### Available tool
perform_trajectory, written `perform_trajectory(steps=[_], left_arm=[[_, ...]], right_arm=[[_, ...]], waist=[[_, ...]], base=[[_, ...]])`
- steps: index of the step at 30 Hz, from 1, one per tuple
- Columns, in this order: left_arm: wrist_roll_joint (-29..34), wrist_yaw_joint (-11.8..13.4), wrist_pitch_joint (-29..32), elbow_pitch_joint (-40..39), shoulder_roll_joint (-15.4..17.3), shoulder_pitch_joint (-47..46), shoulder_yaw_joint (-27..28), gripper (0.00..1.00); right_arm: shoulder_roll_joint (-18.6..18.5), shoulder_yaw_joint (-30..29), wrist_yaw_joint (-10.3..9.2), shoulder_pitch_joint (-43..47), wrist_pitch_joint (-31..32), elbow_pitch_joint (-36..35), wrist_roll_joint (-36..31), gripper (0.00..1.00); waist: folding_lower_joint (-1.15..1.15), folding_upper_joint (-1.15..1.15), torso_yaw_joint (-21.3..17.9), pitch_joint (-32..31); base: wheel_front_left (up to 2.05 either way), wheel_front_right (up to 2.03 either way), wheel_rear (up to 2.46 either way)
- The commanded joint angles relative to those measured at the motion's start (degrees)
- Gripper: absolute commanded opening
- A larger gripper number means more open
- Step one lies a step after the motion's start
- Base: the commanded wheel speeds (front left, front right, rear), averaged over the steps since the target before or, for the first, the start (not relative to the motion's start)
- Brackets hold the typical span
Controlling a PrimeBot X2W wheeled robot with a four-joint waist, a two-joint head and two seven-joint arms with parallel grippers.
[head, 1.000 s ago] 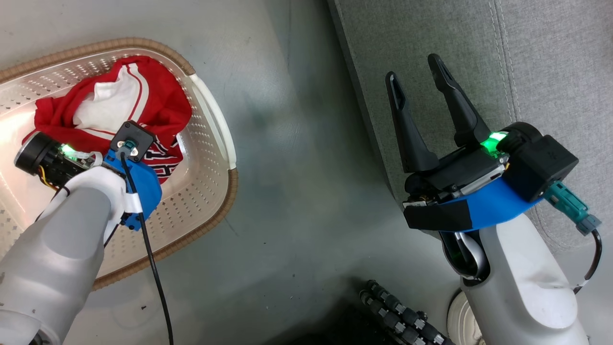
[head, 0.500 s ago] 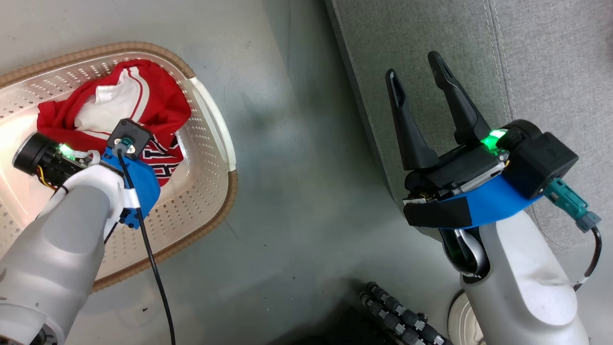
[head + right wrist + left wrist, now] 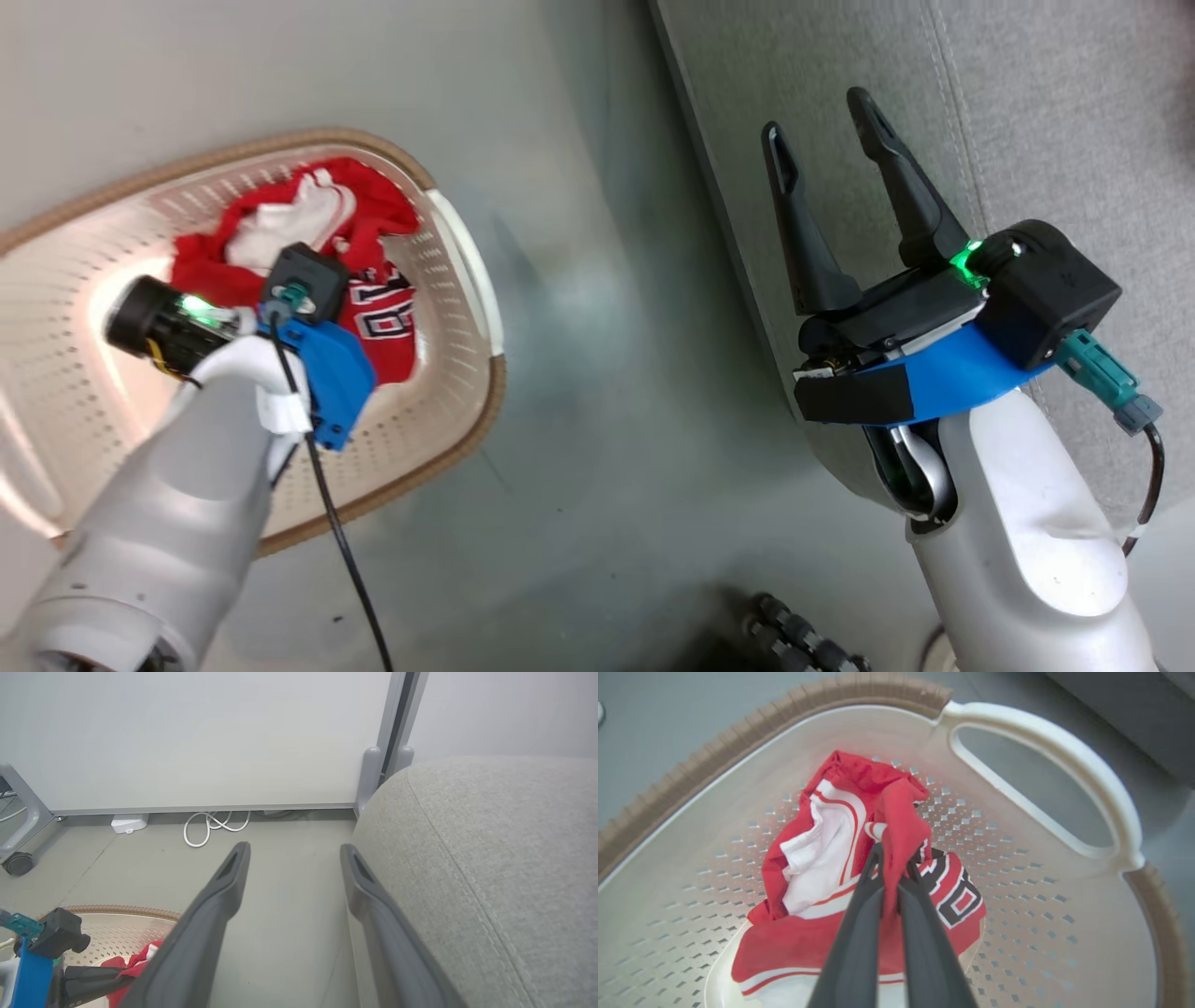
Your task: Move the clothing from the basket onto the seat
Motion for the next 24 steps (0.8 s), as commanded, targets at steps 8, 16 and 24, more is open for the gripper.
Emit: perform_trajectory(steps=[8,16,24], left_arm=[[-2.7,-0.54,-3.73,-1.12,-5.79,5.08,1.16,0.0],[-3.24,-0.79,-4.03,-9.21,-8.6,11.74,3.14,0.0],[-2.53,-0.96,-4.06,-14.39,-9.65,15.34,4.37,0.0]], right_arm=[[0.0,-2.21,0.01,4.22,2.37,1.55,-3.09,1.0],[-0.02,-4.05,0.01,12.14,6.27,1.73,-4.58,1.0],[-0.01,-3.94,0.02,17.32,8.93,0.93,-4.25,1.0]], waist=[[0.0,-0.01,8.84,-14.89],[0.0,-0.01,14.79,-29.18],[0.0,-0.01,17.29,-37.84]], base=[[0.0,0.0,0.0],[0.0,0.0,0.0],[0.0,0.0,0.0]])
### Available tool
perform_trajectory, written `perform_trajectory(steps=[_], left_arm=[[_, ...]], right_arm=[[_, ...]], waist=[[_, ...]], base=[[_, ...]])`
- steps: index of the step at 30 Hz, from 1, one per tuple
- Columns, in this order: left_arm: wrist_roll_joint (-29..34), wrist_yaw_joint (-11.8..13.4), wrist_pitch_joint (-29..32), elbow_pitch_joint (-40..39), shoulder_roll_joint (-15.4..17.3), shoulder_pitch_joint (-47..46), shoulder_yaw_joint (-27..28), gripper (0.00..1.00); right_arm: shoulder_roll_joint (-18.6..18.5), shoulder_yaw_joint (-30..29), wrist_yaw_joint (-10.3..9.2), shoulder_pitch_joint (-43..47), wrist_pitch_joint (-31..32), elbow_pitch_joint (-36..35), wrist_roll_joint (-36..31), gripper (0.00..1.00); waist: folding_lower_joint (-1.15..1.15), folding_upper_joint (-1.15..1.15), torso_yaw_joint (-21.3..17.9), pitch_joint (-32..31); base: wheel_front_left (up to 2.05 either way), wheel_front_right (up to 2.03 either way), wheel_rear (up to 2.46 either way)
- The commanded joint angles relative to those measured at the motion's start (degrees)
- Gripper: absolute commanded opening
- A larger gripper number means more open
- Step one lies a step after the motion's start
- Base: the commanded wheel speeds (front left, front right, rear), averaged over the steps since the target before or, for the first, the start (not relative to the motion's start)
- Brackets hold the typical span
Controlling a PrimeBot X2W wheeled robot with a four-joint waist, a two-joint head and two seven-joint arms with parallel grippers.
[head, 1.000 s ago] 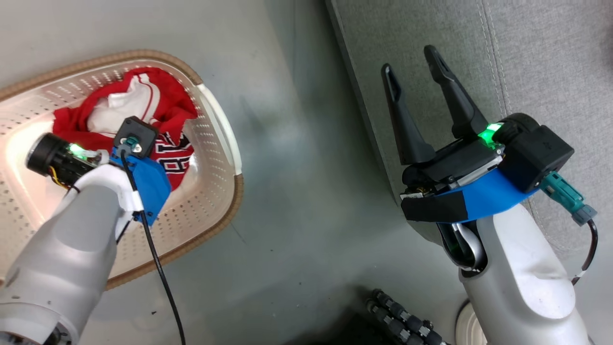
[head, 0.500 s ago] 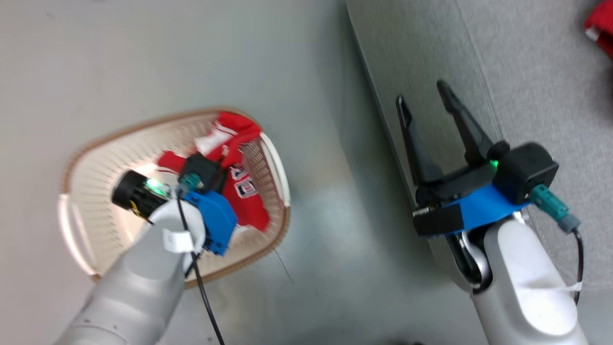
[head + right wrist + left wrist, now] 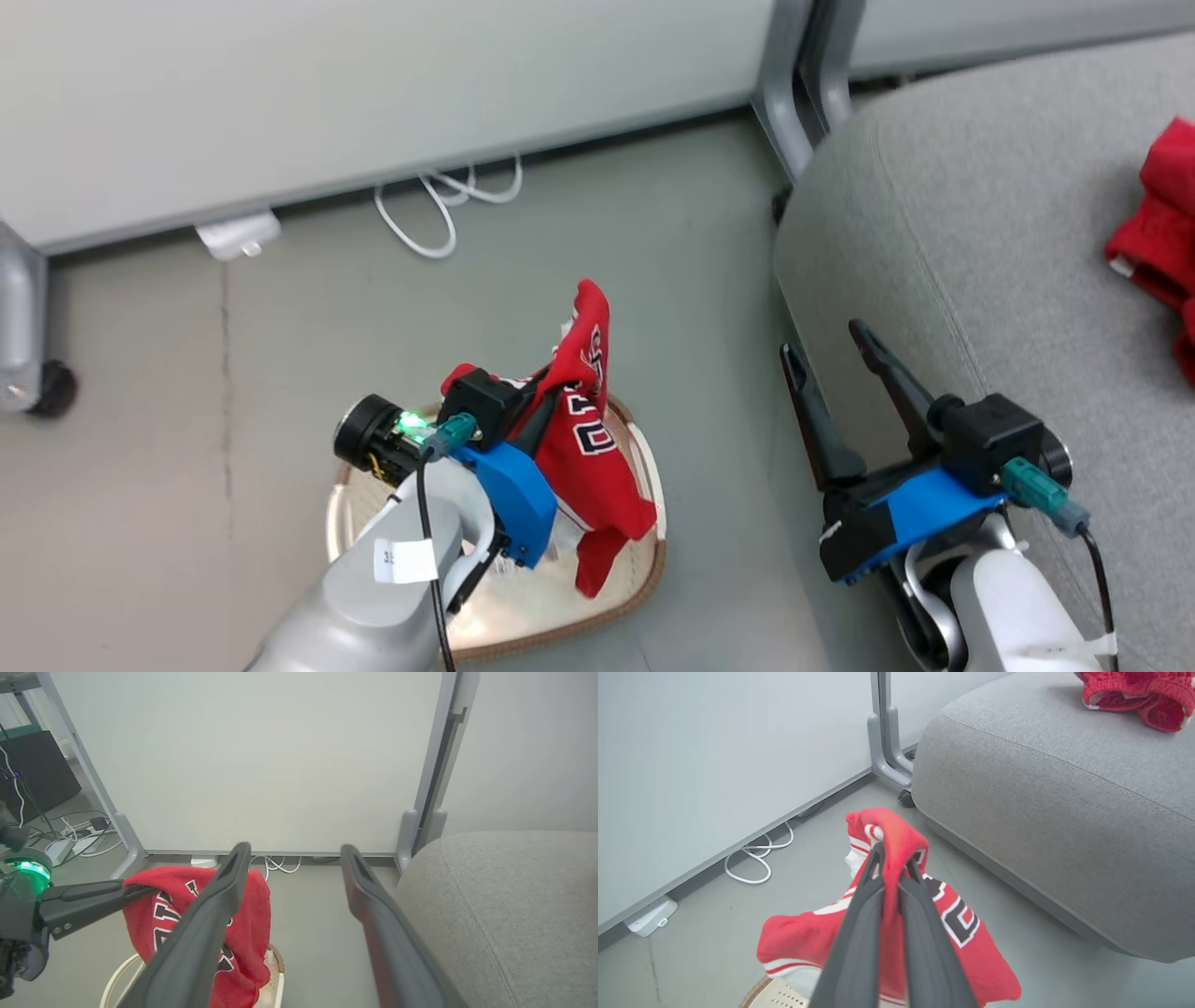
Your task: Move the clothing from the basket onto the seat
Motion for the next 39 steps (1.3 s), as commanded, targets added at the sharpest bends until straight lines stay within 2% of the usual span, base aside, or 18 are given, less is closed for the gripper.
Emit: perform_trajectory(steps=[1,4,15,24,39], left_arm=[[0.39,-0.34,-0.28,-0.72,-0.4,0.98,0.31,0.0],[-0.06,-0.4,-0.28,-2.91,-1.23,1.37,0.32,0.0],[-5.7,-0.32,0.18,-6.44,-2.69,-2.53,-2.42,0.0],[-10.98,-0.32,2.73,-5.24,-3.28,-8.35,-4.89,0.0],[-18.07,1.3,3.61,-7.0,-3.33,-9.71,-10.77,0.0]], right_arm=[[-0.09,0.1,0.02,1.72,0.44,-0.31,0.22,1.0],[-0.09,0.23,0.02,4.14,1.75,-0.46,0.54,1.0],[-0.09,0.87,0.03,8.69,4.28,-1.48,1.53,1.0],[-0.09,1.06,0.03,10.06,5.62,-2.25,1.62,1.0],[-0.09,3.27,0.03,9.91,6.44,-2.53,2.44,1.0]], waist=[[0.02,-0.01,3.55,-6.66],[0.02,-0.01,4.41,-10.57],[0.02,-0.01,5.4,-15.33],[0.02,-0.01,5.51,-17.42],[0.02,-0.01,5.42,-17.13]], base=[[0.0,0.0,0.0],[0.0,0.0,0.0],[0.0,0.0,0.0],[0.0,0.0,0.0],[0.0,0.0,0.0]])
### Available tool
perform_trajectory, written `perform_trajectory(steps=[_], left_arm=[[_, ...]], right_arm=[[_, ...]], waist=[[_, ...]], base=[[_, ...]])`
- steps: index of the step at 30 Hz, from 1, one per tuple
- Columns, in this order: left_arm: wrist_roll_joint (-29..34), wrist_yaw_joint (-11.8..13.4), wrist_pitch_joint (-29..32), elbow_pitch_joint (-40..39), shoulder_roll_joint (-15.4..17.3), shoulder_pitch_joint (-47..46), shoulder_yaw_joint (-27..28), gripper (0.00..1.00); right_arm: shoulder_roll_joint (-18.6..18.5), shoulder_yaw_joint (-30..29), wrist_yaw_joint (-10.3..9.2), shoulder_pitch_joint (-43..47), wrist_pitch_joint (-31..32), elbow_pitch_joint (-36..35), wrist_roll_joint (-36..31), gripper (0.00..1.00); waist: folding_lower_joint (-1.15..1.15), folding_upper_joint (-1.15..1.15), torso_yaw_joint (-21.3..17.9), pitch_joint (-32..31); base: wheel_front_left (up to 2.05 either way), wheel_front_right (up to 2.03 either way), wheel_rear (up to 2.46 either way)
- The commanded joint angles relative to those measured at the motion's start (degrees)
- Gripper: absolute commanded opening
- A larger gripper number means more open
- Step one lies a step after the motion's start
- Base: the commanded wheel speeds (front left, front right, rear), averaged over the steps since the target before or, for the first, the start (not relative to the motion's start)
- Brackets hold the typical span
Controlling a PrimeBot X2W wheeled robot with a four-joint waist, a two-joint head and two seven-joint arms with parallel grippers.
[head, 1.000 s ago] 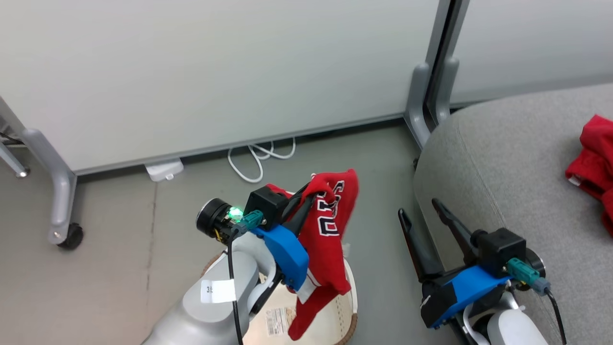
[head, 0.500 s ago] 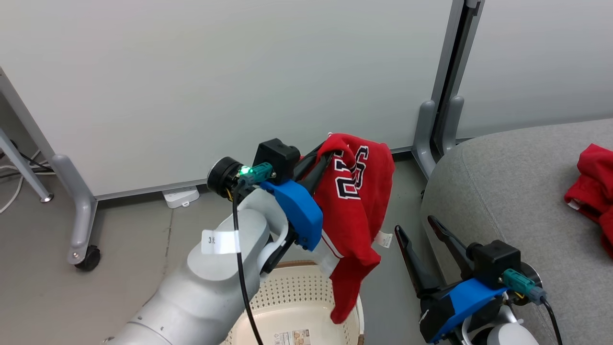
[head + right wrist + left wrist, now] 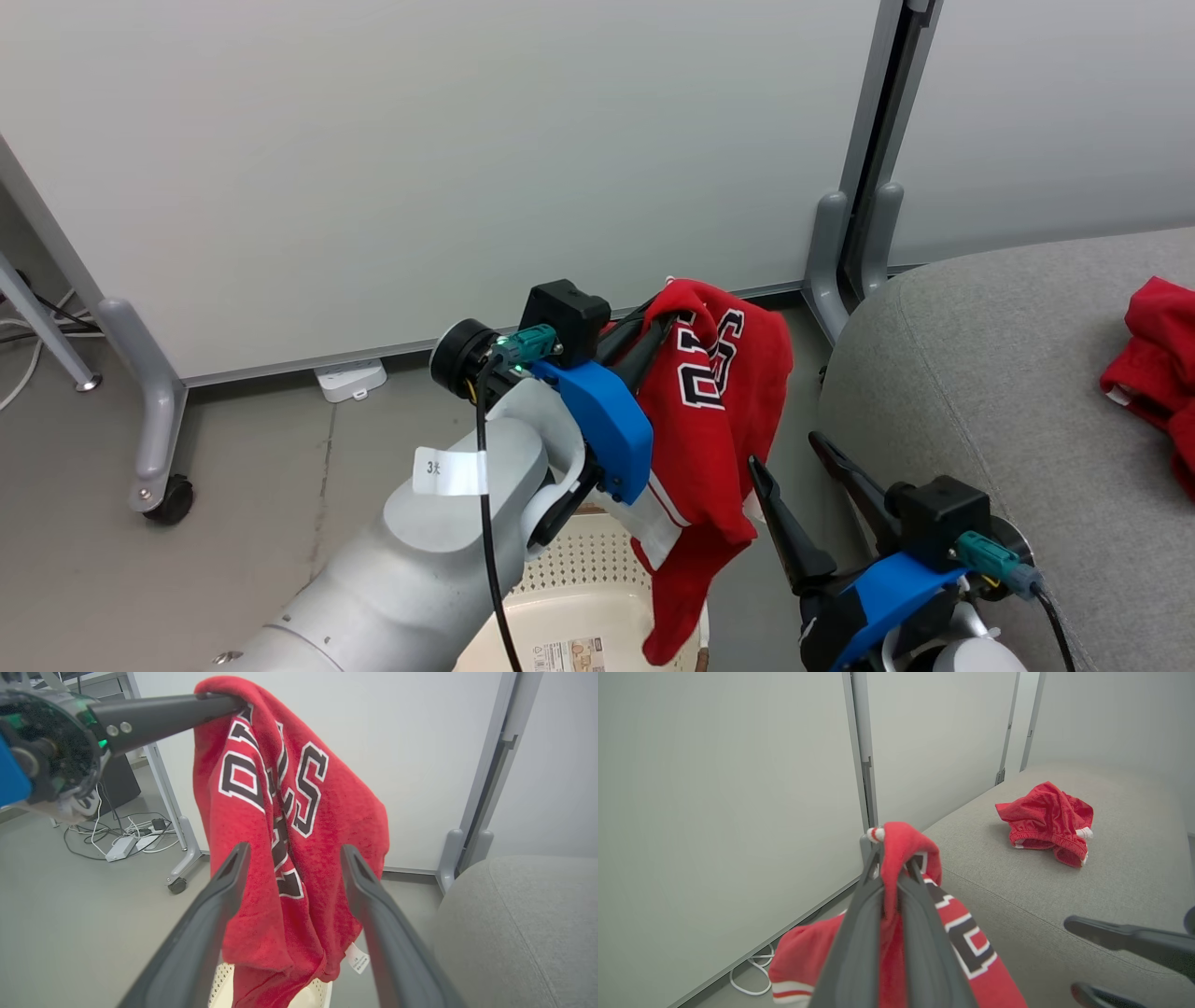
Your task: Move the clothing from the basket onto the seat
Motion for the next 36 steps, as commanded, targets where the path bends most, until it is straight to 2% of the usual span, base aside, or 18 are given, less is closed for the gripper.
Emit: perform_trajectory(steps=[1,8,21,22,23,24,36], left_arm=[[-0.54,0.41,-0.43,-0.16,-0.02,-1.16,-0.67,0.0],[-2.46,1.03,-1.19,-0.39,-0.02,-2.37,-2.74,0.0],[-5.61,1.88,-2.59,-1.76,-0.02,-3.37,-6.28,0.0],[-5.85,1.92,-2.66,-1.73,-0.01,-3.47,-6.5,0.0],[-6.09,1.96,-2.76,-1.67,-0.02,-3.53,-6.77,0.0],[-6.24,1.99,-2.79,-1.65,-0.03,-3.56,-7.05,0.0],[-8.22,2.51,-3.42,-1.03,-0.02,-3.99,-8.72,0.0]], right_arm=[[-0.09,0.75,0.03,-0.18,0.22,0.36,0.63,1.0],[-0.1,4.3,0.03,-5.03,1.05,5.38,1.85,1.0],[-0.1,12.06,0.02,-19.44,-1.69,23.99,5.48,1.0],[-0.1,12.57,0.02,-20.31,-2.01,25.57,5.84,0.5],[-0.1,13.04,0.02,-21.17,-2.51,26.96,6.09,0.04],[-0.1,13.42,0.02,-21.91,-3.08,28.18,6.46,0.0],[-0.1,16.83,0.02,-25.1,-8.09,35.85,9.7,0.0]], waist=[[0.0,0.0,0.13,0.2],[0.0,0.0,0.43,1.12],[0.0,0.0,1.38,2.22],[0.0,0.0,1.41,2.21],[0.0,0.0,1.45,2.18],[0.0,0.0,1.51,2.13],[0.0,0.0,1.31,1.55]], base=[[0.0,0.0,0.0],[0.0,0.0,0.0],[0.0,0.0,0.0],[0.0,0.0,0.0],[0.0,0.0,0.0],[0.0,0.0,0.0],[0.0,0.0,0.0]])
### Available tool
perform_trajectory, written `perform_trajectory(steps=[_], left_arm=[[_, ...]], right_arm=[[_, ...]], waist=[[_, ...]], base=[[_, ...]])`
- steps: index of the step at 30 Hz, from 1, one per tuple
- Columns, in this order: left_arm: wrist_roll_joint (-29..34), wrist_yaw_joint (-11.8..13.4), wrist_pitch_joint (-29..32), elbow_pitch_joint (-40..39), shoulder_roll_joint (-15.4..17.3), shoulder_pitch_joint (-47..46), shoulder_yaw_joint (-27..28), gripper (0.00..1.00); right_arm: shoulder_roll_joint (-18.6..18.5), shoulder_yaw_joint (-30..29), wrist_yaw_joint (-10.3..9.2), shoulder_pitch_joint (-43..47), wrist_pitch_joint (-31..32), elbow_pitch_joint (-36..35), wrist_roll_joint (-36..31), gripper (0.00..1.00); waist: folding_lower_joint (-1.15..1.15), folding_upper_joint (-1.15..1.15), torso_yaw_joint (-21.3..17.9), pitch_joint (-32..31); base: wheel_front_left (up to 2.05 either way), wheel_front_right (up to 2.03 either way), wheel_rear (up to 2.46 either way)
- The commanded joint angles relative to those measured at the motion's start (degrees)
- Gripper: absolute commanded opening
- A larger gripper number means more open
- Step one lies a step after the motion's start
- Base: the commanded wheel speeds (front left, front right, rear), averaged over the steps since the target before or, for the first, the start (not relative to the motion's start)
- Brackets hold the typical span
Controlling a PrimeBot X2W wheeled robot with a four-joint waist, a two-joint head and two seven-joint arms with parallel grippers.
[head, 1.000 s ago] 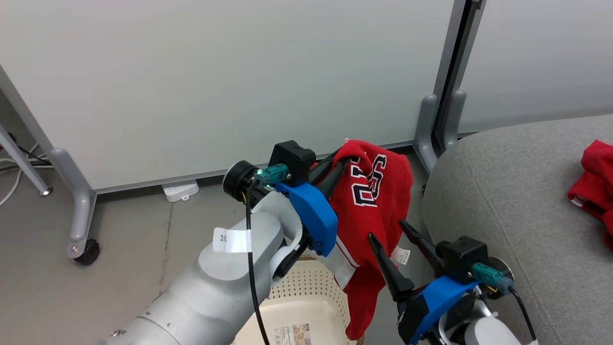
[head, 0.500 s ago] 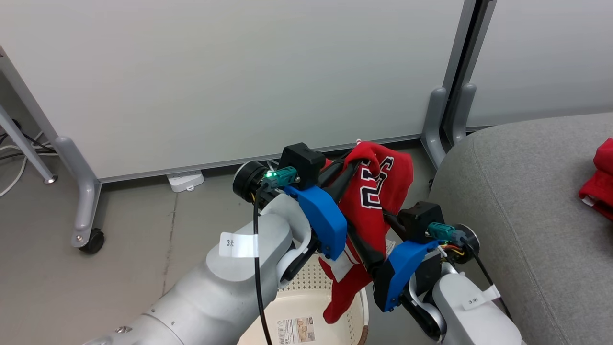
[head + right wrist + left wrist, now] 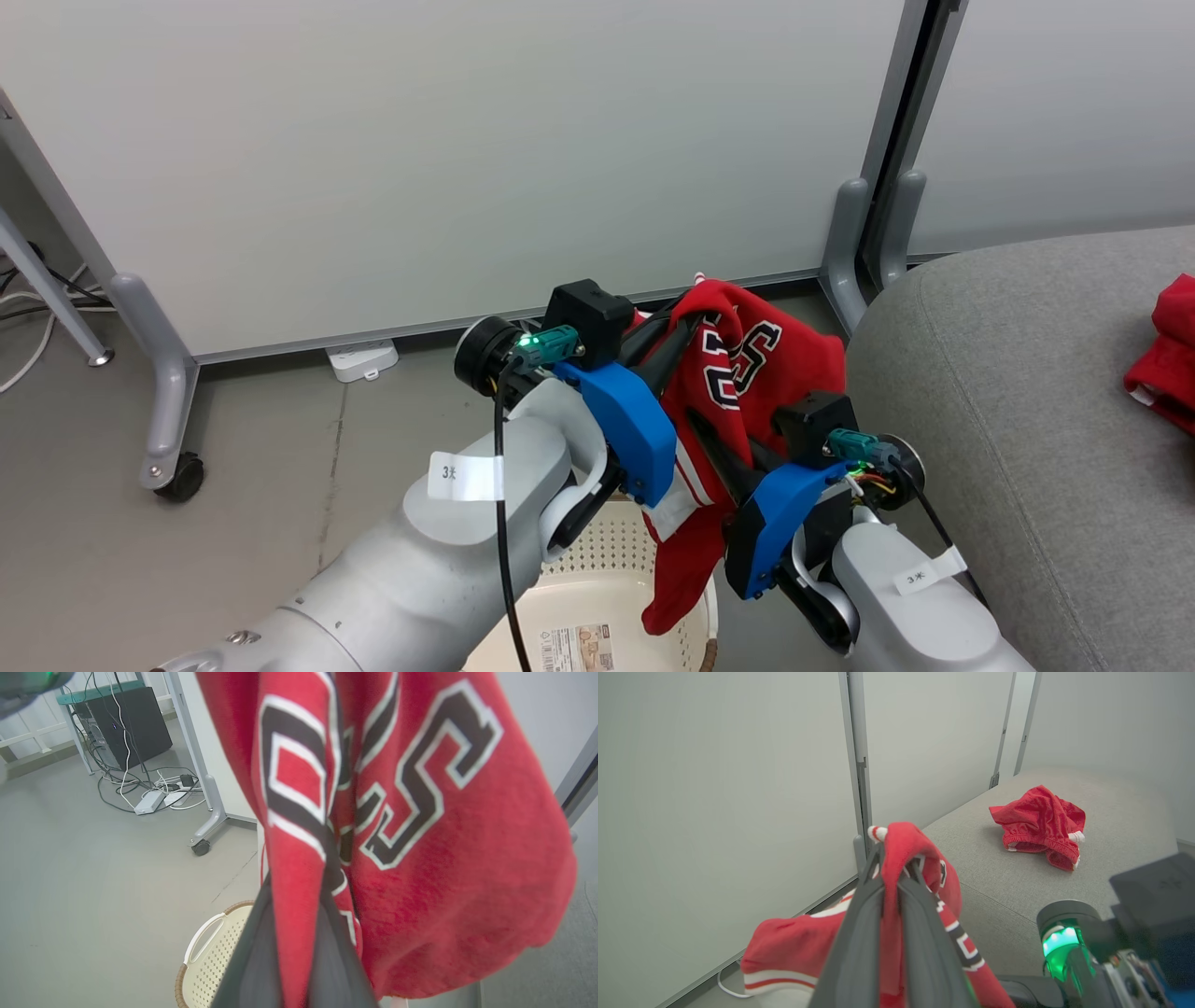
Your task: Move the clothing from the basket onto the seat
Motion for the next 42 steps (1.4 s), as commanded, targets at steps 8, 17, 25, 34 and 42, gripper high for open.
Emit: perform_trajectory(steps=[8,17,25,34,42], left_arm=[[-1.08,0.1,-0.74,0.87,-0.01,-1.25,-0.53,0.0],[-1.75,0.13,-0.91,1.22,-0.01,-1.29,-1.16,0.0],[-2.28,0.29,-1.04,1.06,-0.01,-1.58,-1.65,0.0],[0.62,1.95,-1.02,-0.76,0.2,0.76,1.54,1.0],[10.87,4.58,-1.02,-9.61,3.67,11.57,12.0,1.0]], right_arm=[[-0.11,1.63,0.01,-1.66,-1.86,2.91,1.94,0.0],[-0.11,2.9,0.01,-2.88,-3.08,4.74,3.25,0.0],[-0.11,3.92,0.01,-3.27,-3.94,5.96,4.46,0.0],[-0.11,4.37,0.01,-3.85,-4.83,6.73,5.41,0.0],[-0.1,2.38,0.01,-3.96,-6.08,6.37,4.06,0.0]], waist=[[-0.01,0.0,-0.59,-0.28],[-0.01,0.0,-0.87,-0.32],[-0.01,0.0,-1.02,-0.28],[-0.01,0.0,-1.32,0.18],[-0.01,0.0,-1.32,0.88]], base=[[0.0,0.0,0.0],[0.0,0.0,0.0],[0.0,0.0,0.0],[0.0,0.0,0.0],[0.0,0.0,0.0]])
